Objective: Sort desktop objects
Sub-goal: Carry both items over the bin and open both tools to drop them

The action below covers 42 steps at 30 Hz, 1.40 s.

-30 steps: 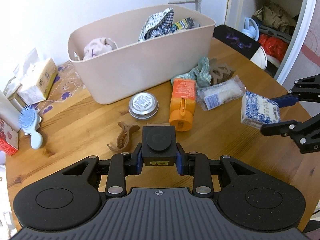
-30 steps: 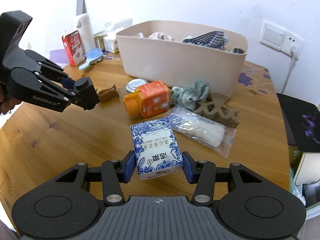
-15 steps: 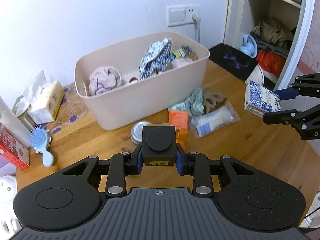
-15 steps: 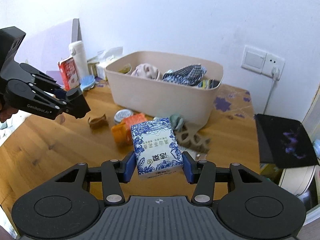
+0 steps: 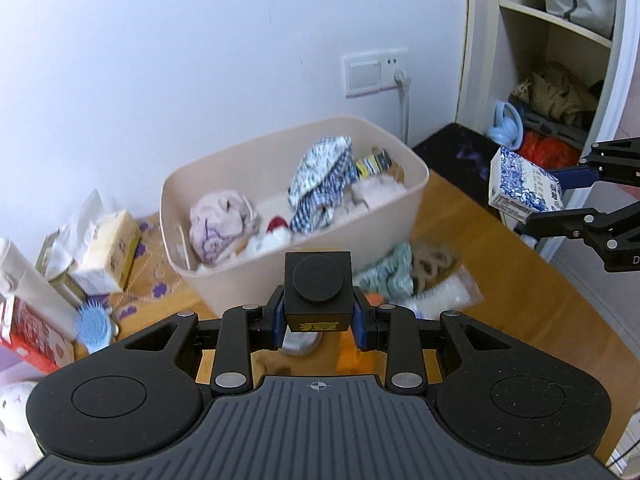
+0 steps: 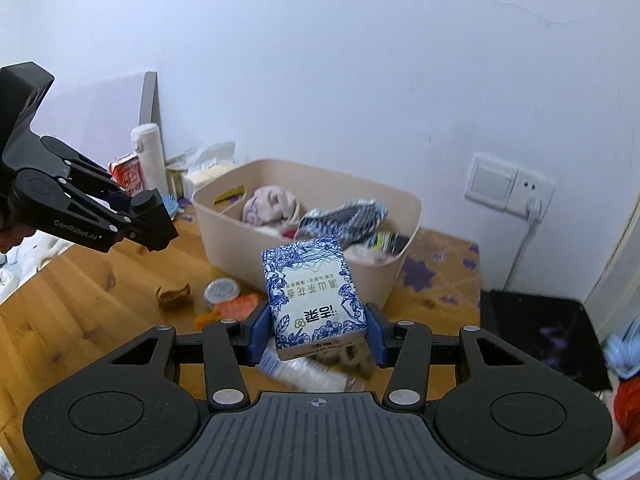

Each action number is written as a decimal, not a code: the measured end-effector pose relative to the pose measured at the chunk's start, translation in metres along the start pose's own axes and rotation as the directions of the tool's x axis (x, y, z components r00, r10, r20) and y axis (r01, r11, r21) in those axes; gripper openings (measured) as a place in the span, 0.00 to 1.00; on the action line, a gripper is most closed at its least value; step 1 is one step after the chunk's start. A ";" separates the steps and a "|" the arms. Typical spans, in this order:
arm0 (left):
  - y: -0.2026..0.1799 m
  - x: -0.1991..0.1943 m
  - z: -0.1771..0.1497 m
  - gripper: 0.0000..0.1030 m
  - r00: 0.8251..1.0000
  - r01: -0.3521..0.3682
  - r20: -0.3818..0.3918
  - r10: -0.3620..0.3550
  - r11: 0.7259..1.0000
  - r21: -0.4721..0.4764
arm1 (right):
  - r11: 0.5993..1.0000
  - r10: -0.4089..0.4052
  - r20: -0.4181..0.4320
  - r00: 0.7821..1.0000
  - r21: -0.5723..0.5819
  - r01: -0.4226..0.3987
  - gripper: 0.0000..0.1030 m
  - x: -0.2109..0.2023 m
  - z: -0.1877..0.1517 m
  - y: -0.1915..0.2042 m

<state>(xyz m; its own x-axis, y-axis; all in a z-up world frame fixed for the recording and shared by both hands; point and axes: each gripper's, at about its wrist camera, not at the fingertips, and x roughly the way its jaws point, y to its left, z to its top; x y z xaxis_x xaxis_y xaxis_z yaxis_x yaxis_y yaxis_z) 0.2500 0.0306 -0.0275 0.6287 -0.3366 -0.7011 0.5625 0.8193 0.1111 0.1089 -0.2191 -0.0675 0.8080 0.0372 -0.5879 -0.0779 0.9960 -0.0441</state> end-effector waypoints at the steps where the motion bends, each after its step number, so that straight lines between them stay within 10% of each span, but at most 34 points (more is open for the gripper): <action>1: 0.000 0.001 0.005 0.31 1.000 -0.002 0.006 0.002 1.000 0.000 | 1.000 -0.002 0.007 1.000 -0.003 0.002 0.45 0.001 0.003 -0.002; 16: 0.014 0.037 0.059 0.31 0.998 -0.047 0.046 0.047 0.999 -0.011 | 0.999 -0.028 0.044 0.999 -0.027 0.029 0.45 0.034 0.042 -0.037; 42: 0.057 0.143 0.068 0.31 0.984 -0.117 -0.142 0.105 0.990 -0.077 | 0.998 -0.019 -0.085 0.996 -0.066 0.013 0.45 0.158 0.084 -0.062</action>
<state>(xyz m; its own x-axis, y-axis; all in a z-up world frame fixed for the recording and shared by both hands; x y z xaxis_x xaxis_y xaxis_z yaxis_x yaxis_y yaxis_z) 0.4085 -0.0027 -0.0731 0.6014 -0.1793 -0.7785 0.4427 0.8860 0.1379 0.2901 -0.2683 -0.0900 0.7565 0.0111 -0.6539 -0.1057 0.9888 -0.1055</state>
